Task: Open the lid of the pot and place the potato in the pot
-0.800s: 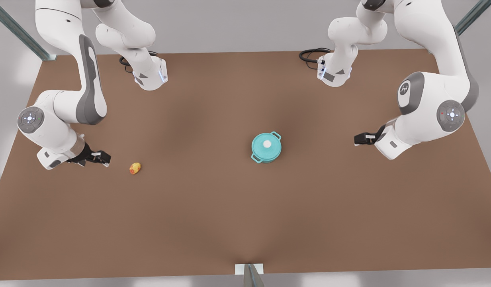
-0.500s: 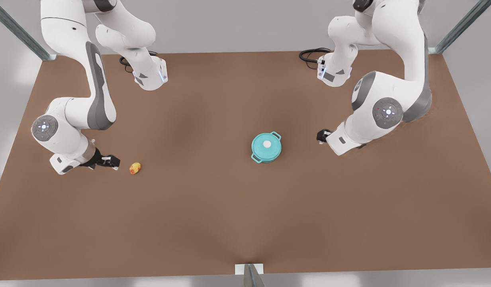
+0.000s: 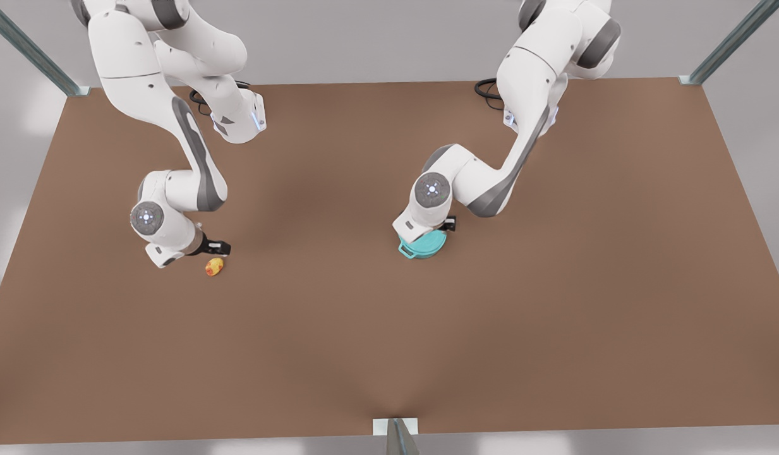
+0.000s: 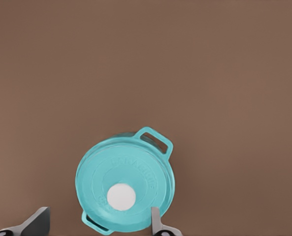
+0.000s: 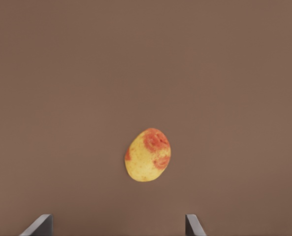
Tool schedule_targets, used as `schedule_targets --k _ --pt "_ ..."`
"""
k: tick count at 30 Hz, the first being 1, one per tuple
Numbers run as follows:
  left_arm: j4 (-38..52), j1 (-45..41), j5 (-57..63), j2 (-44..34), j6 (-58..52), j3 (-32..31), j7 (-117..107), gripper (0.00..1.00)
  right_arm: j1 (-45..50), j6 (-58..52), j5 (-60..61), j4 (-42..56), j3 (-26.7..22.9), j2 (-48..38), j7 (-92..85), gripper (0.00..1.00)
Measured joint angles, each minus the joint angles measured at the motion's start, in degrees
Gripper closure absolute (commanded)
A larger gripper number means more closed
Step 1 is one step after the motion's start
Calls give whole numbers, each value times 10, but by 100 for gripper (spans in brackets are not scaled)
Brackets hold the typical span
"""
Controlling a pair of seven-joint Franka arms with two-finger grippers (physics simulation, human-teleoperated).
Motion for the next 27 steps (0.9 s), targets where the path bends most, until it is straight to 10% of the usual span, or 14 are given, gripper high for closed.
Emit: schedule_targets --k 27 --pt "-139 -15 97 1 210 2 -195 0 -18 183 -6 -31 -12 94 92 0"
